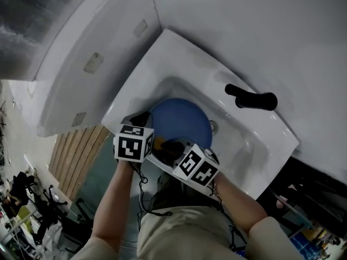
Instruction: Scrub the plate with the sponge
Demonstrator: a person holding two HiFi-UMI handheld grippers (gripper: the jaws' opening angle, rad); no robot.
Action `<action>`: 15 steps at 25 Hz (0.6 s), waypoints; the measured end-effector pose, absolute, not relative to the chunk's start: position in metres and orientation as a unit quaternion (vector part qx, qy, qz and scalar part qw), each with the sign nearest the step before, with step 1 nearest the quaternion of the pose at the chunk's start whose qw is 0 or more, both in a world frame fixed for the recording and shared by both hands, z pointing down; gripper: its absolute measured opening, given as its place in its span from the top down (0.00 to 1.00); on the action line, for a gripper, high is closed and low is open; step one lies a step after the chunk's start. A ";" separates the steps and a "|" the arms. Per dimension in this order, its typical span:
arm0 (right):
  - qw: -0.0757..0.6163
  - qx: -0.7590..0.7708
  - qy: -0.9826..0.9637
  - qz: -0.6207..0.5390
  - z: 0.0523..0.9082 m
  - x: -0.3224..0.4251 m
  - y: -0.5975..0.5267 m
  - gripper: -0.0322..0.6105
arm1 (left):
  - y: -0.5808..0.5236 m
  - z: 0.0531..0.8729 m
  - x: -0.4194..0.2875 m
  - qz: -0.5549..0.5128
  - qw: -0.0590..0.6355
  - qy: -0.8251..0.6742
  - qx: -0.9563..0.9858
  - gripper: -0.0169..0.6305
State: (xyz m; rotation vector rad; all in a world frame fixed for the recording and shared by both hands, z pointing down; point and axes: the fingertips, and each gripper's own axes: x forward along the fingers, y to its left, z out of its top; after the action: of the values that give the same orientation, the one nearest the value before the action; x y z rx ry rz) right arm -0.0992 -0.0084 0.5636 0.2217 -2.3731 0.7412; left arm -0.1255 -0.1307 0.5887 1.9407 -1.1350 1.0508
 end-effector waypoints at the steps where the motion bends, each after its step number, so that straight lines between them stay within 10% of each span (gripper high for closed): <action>1: 0.313 0.094 -0.902 0.281 0.566 -0.102 -0.018 0.84 | -0.131 0.588 -0.125 0.400 0.324 -0.432 0.740 0.94; 15: 0.388 0.270 -0.837 0.275 0.659 -0.025 -0.107 0.84 | -0.131 0.590 -0.124 0.423 0.293 -0.435 0.739 0.94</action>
State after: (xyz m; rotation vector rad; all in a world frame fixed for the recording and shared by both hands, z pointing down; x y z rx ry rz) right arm -0.0255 -0.1073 0.6590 0.6878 -2.1308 0.6990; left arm -0.1237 -0.1311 0.5898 1.9672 -1.1596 1.1268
